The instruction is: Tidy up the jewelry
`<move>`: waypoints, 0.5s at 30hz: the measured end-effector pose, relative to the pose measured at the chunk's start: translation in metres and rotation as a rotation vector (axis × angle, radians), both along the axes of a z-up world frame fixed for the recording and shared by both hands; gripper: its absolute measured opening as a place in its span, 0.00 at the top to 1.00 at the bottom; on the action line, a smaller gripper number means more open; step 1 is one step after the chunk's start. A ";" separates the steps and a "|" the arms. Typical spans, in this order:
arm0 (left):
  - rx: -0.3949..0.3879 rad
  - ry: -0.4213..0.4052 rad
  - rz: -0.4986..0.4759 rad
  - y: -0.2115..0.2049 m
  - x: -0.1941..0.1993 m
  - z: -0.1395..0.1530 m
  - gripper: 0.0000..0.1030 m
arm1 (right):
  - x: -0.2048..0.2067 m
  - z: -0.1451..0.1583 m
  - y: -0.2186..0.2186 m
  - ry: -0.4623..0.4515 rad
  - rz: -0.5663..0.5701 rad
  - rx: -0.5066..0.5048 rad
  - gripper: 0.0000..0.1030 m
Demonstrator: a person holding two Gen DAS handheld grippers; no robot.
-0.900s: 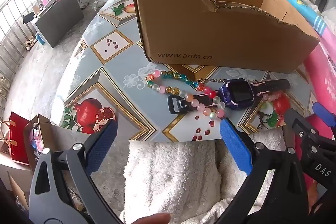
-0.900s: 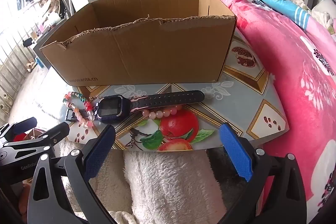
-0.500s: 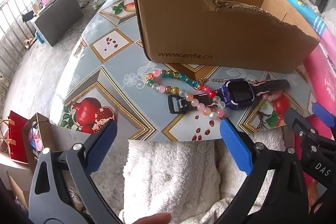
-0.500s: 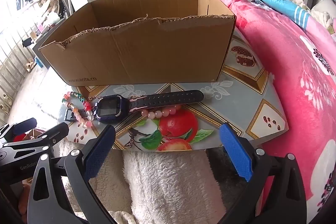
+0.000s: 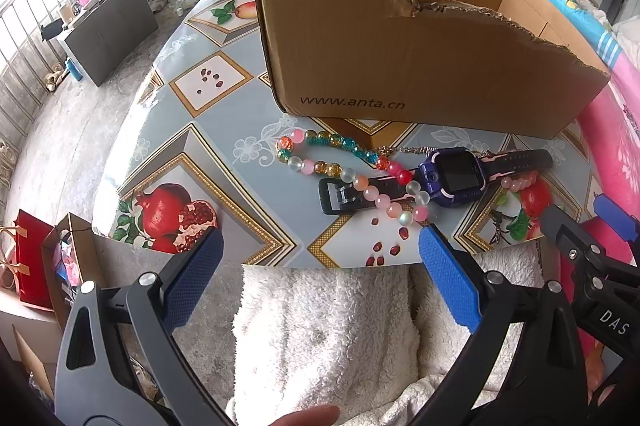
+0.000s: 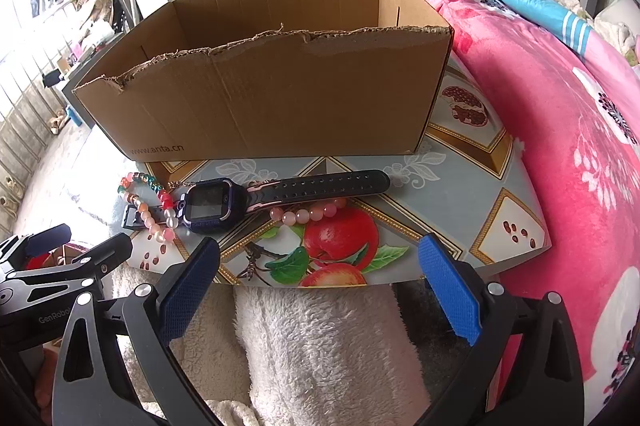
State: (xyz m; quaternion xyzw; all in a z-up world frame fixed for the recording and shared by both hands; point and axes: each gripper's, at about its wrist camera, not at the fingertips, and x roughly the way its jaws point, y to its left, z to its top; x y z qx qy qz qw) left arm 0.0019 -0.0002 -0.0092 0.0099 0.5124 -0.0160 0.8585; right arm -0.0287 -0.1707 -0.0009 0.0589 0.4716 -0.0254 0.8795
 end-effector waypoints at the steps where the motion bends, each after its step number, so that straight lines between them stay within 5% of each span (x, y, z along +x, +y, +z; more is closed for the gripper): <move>1: 0.000 0.000 0.000 0.000 0.000 0.000 0.08 | 0.000 0.000 0.000 0.001 0.000 0.000 0.06; 15: -0.002 0.004 0.000 0.000 0.000 0.001 0.08 | 0.000 0.000 -0.001 0.001 0.001 0.001 0.06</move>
